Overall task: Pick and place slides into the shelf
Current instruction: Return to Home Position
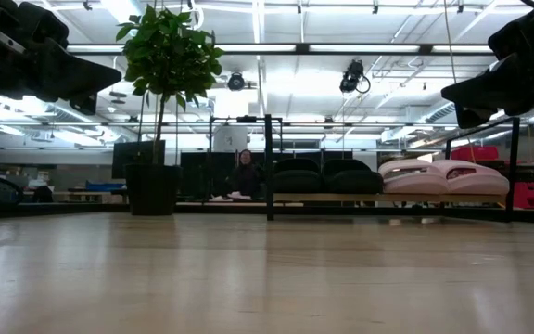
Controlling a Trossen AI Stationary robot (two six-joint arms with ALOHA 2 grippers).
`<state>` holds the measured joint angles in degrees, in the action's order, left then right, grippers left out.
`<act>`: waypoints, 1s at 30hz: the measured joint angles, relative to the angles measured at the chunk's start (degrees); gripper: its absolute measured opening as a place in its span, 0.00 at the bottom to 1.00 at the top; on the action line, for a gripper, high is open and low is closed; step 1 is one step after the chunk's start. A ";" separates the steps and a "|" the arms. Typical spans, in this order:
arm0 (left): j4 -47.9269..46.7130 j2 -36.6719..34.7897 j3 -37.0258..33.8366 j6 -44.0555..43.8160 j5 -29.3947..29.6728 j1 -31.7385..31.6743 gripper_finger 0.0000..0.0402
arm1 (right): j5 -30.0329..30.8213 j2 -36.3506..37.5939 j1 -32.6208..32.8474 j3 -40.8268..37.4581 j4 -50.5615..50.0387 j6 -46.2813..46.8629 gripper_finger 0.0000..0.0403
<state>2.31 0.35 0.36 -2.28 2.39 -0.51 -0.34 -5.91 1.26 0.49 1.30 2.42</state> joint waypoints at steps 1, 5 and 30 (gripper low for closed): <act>0.00 0.01 0.00 -0.02 0.01 0.00 0.07 | 0.01 0.01 0.01 0.00 0.00 0.00 0.04; 0.00 0.00 0.00 -0.02 0.00 0.00 0.05 | 0.02 0.00 0.00 0.00 0.00 0.00 0.04; -0.02 0.01 0.00 -0.04 0.01 0.00 0.05 | 0.02 0.01 0.00 0.00 0.01 0.00 0.04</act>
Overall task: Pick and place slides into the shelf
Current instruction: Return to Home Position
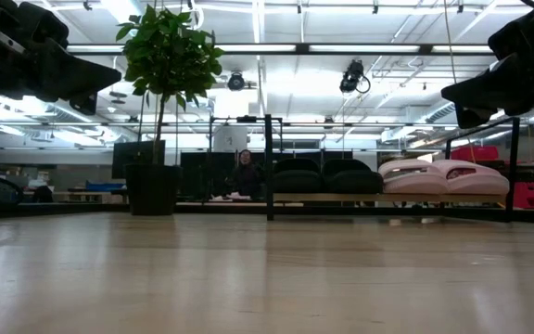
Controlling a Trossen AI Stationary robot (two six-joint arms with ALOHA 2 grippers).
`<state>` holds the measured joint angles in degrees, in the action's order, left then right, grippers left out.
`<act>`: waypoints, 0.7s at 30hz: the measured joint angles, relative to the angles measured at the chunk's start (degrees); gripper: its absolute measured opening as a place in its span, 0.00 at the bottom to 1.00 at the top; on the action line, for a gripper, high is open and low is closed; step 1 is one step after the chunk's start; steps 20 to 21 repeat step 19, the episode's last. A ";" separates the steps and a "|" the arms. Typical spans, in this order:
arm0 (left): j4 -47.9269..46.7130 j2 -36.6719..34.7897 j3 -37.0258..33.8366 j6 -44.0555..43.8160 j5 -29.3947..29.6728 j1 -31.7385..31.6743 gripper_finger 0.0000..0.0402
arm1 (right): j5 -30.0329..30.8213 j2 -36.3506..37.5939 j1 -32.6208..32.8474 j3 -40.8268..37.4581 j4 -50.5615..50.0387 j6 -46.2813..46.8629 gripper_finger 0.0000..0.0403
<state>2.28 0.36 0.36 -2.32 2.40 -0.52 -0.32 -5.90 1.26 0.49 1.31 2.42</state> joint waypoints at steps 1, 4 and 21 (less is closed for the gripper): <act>0.00 0.00 0.00 0.01 0.00 0.00 0.05 | -0.02 0.01 0.00 0.00 0.01 0.00 0.04; 0.00 0.00 0.00 0.01 -0.01 0.00 0.05 | -0.01 0.01 0.00 0.00 0.01 0.00 0.04; 0.00 -0.02 0.00 0.02 -0.01 -0.02 0.08 | 0.00 -0.01 0.02 0.00 -0.01 0.00 0.04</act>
